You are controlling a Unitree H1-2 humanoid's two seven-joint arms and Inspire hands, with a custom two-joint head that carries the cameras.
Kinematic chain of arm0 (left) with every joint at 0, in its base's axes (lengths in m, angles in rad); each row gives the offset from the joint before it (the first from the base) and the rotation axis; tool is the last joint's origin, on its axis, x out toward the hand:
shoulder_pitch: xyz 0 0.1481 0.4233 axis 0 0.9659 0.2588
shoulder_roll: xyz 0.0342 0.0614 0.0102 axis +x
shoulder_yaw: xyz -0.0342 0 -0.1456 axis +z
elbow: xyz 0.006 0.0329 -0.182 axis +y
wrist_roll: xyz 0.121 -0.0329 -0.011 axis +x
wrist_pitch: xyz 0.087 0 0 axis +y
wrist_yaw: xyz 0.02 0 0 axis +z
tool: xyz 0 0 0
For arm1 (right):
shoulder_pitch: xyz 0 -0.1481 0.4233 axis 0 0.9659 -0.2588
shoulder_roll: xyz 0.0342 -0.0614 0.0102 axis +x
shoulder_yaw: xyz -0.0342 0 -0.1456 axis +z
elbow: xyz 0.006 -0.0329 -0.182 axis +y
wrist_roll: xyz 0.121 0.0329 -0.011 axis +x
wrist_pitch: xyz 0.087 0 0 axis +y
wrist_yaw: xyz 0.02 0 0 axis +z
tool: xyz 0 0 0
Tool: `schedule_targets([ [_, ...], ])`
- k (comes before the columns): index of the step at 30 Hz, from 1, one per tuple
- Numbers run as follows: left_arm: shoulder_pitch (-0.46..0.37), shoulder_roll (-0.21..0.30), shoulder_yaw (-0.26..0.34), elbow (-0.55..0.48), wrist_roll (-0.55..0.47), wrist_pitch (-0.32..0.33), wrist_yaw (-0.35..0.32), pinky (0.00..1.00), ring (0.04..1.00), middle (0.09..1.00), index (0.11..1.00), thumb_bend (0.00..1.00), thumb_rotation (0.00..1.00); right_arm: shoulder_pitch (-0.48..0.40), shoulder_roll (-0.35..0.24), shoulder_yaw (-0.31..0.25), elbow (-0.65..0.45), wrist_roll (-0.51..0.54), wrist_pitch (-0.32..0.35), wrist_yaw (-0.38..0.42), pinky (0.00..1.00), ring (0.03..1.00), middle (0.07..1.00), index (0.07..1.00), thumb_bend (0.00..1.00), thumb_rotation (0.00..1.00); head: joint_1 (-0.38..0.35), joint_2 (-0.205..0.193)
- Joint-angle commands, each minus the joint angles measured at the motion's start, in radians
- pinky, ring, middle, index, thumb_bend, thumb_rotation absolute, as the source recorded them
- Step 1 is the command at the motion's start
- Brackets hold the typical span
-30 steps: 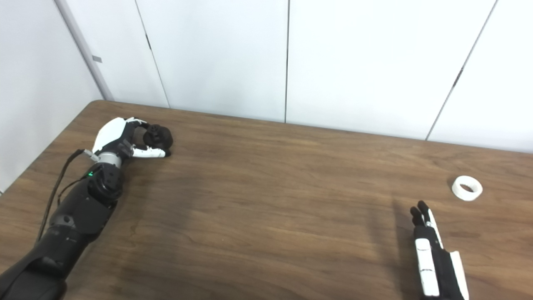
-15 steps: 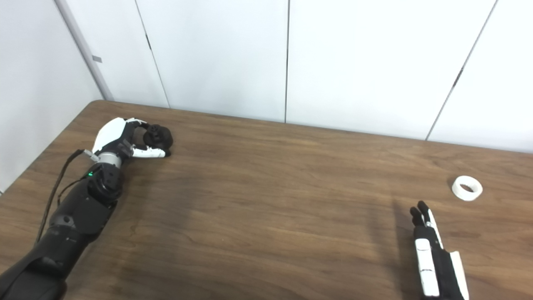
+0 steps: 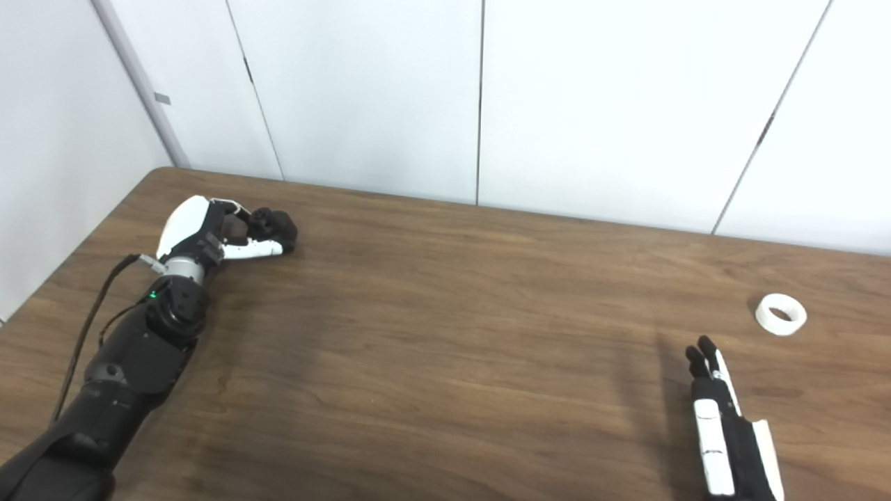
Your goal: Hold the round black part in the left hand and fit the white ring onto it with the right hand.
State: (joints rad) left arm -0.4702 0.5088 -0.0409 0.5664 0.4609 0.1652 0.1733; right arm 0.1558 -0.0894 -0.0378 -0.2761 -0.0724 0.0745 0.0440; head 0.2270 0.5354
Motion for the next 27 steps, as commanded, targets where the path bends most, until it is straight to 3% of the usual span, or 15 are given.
schedule_targets([
  [1,-0.035,0.026,0.012,-0.006,-0.004,-0.036,0.030,1.00,0.914,0.788,0.486,0.52,0.05,0.031,-0.010,0.002,-0.022,0.006,-0.035,0.004,1.00,0.975,0.948,0.967,0.35,1.00,0.001,0.001],
  [17,-0.008,0.025,0.016,-0.033,0.001,-0.061,0.043,1.00,0.913,0.774,0.486,0.52,0.05,0.029,-0.012,0.001,-0.024,0.011,-0.034,0.005,1.00,0.977,0.951,0.967,0.33,1.00,0.000,0.004],
  [27,0.054,0.021,-0.016,-0.167,0.056,-0.083,0.046,1.00,0.884,0.766,0.486,0.52,0.05,0.023,-0.007,0.005,-0.014,-0.004,-0.036,0.000,1.00,0.970,0.944,0.962,0.36,1.00,-0.017,0.004],
])
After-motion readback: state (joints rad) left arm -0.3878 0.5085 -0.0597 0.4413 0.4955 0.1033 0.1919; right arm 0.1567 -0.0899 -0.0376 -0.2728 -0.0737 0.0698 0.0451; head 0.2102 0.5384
